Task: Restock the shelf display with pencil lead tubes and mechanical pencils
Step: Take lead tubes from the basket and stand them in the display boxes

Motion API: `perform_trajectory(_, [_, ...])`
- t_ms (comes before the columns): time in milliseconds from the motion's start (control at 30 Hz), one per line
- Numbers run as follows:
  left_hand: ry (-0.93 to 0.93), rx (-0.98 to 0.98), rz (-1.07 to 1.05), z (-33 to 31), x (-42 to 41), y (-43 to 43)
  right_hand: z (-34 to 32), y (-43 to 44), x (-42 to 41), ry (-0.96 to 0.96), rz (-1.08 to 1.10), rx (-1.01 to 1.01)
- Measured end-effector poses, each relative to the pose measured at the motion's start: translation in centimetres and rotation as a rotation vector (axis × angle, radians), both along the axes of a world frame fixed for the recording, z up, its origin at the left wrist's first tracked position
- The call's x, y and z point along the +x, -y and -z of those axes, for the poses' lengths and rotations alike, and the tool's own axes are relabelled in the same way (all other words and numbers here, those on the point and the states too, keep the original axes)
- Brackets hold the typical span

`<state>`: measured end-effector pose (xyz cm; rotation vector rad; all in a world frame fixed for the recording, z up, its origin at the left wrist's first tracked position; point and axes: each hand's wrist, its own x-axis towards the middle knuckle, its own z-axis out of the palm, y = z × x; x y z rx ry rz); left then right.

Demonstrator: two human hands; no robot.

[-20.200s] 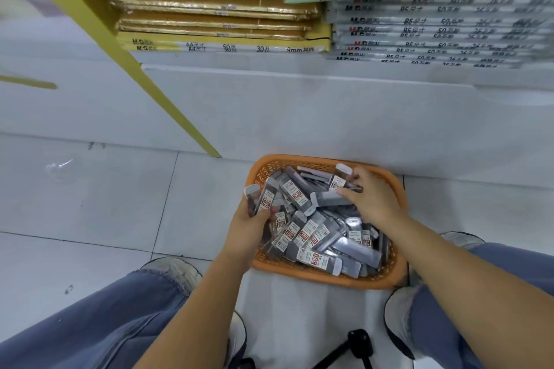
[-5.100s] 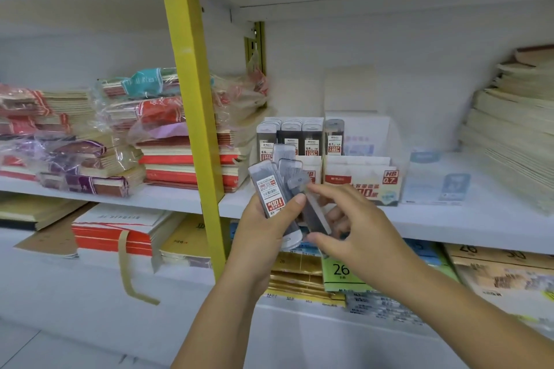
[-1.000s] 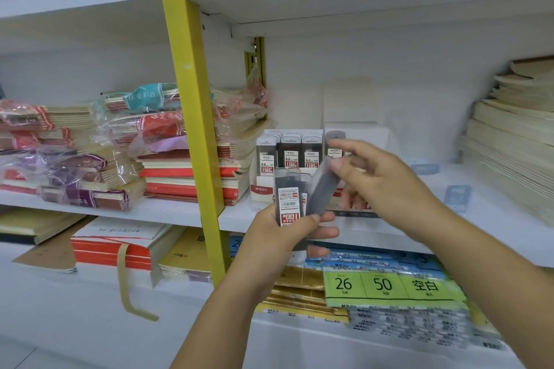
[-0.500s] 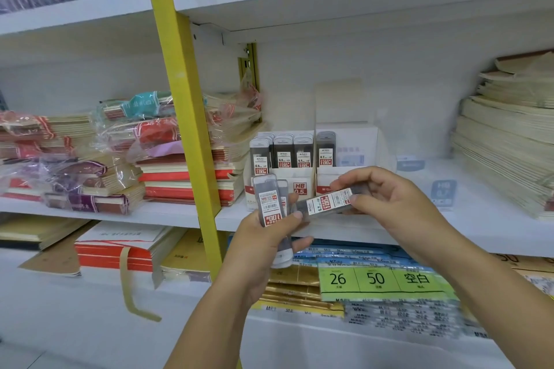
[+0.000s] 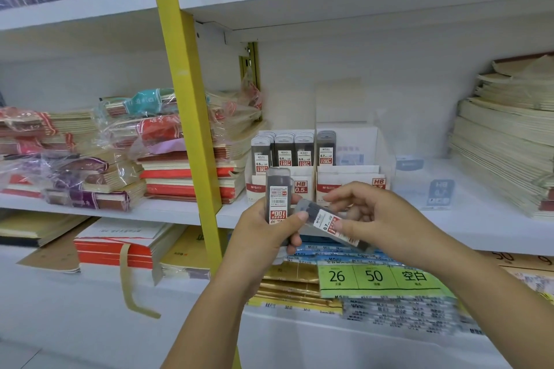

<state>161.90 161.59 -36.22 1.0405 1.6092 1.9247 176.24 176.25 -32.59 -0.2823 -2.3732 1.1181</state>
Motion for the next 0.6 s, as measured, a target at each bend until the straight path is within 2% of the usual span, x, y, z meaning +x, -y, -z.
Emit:
perform_trajectory(100, [-0.058,-0.02,0.027,-0.2,0.1,-0.4,0.0,0.6,-0.2,0.083,-0.106,0.044])
perform_trajectory(167, [-0.09,-0.046,-0.015,-0.3,-0.1,-0.7,-0.9,0.3,-0.4,0.042,-0.112,0.047])
perform_trajectory(233, [-0.062,-0.068,-0.069,-0.4,-0.5,-1.0,-2.7,-0.6,-0.7,-0.088,-0.035,0.049])
perform_trajectory(300, [0.058,-0.017,-0.072,-0.6,-0.9,-1.4,-5.1,-2.1,-1.1,-0.264,0.086,0.077])
perform_trajectory(400, [0.195,0.073,-0.046,-1.1,-1.1,-1.6,-8.6,-4.5,-2.3,-0.389,0.208,0.226])
perform_trajectory(600, [0.17,0.096,-0.03,-0.8,-1.6,-1.2,-9.0,-5.9,-5.6,-0.234,0.216,0.479])
